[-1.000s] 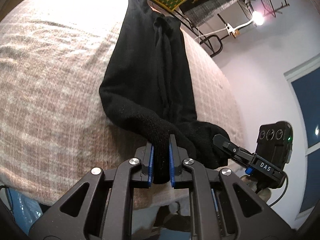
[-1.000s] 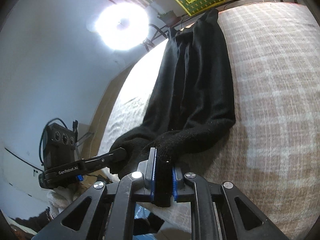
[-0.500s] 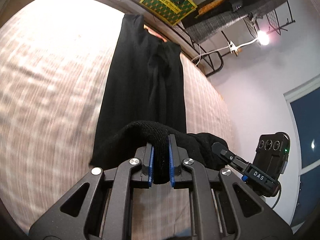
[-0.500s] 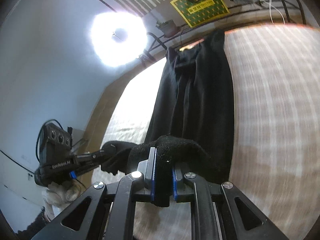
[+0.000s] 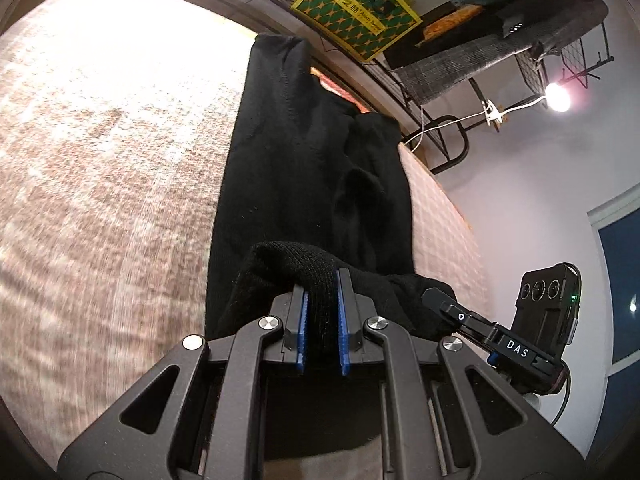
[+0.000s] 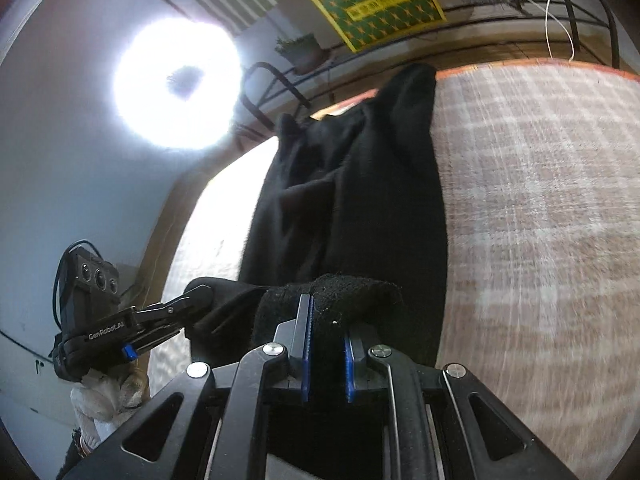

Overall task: Fold large clothes
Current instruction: 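Fold the hem end up over the strip with both tools toward the collar, then open both tools and release the folded hem onto the strip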

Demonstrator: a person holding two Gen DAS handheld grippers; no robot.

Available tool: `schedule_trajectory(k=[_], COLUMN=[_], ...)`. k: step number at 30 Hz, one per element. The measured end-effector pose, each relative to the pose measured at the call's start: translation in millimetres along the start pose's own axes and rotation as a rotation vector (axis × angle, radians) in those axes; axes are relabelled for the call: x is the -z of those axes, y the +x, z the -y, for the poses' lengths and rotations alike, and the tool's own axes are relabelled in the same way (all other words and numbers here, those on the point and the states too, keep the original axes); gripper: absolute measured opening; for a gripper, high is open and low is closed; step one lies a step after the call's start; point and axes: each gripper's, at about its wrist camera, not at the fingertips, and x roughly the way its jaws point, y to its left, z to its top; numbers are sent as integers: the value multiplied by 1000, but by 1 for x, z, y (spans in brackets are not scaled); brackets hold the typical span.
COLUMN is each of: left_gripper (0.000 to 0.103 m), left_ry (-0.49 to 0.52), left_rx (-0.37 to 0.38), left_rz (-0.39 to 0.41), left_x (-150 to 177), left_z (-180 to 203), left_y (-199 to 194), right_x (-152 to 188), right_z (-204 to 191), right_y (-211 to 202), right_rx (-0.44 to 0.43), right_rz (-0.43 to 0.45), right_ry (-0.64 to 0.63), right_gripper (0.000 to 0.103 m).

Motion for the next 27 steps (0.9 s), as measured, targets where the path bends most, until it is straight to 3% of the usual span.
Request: schedule_trajectory(k=[6, 10, 12, 14, 15, 17, 18, 19, 20, 23, 27], left_gripper=[11, 12, 14, 18, 21, 41, 44, 44, 44, 44, 44], left_ry=[2, 13, 13, 23, 31, 52, 65, 76, 83, 169, 229], left_rx=[-27, 1, 14, 22, 22, 5, -1, 2, 8, -4, 5], left_rz=[-5, -16, -17, -13, -6, 34, 58, 74, 82, 93, 44], left_x=[-10, -19, -23, -24, -25, -26, -27, -30, -30, -25, -17], left_z=[-8, -6, -4, -3, -2, -1, -1, -1, -2, 1, 4], left_y=[20, 18, 12, 7, 3, -7, -14, -20, -25, -35, -26], right_x=[-8, -12, -14, -16, -17, -17, -15, -11, -7, 8, 15], right_z=[10, 11, 11, 10, 12, 11, 8, 4, -2, -20, -37], right_y=[15, 3, -11, -32, -40, -55, -61, -63, -63, -56, -35], right_rx=[-33, -63, -66, -69, -69, -63, -62, -55, -49, -29, -1], right_rz=[-16, -12, 28, 87, 108, 130, 128, 120, 104, 67, 46], right_ry=[12, 16, 7, -14, -12, -20, -51, -79, -115, -224, -338], right_gripper=[11, 20, 30, 57, 58, 53, 49, 38, 36, 35, 36])
